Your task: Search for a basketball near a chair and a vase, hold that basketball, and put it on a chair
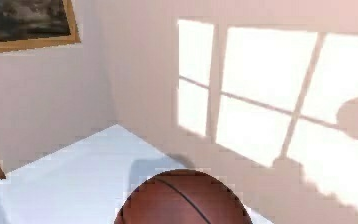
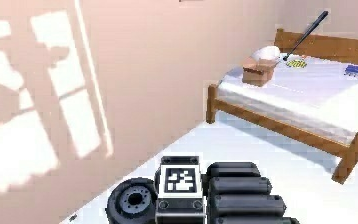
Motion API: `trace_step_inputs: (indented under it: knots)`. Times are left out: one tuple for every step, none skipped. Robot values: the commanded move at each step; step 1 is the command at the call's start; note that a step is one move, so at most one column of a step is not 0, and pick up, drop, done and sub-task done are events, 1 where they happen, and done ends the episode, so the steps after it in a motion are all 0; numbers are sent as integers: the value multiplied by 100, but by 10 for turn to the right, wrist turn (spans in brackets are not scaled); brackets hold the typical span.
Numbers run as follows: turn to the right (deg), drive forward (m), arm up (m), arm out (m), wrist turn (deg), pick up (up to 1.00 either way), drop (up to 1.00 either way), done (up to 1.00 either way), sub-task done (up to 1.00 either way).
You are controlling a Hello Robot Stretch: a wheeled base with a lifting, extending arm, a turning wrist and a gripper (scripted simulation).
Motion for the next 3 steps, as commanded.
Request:
trace_step_inputs:
  knots:
    - [0,40,0,0,0,0,0,0,0]
    - [-450,0,0,0,0,0,0,0,0]
    - [-90,0,0,0,0,0,0,0,0]
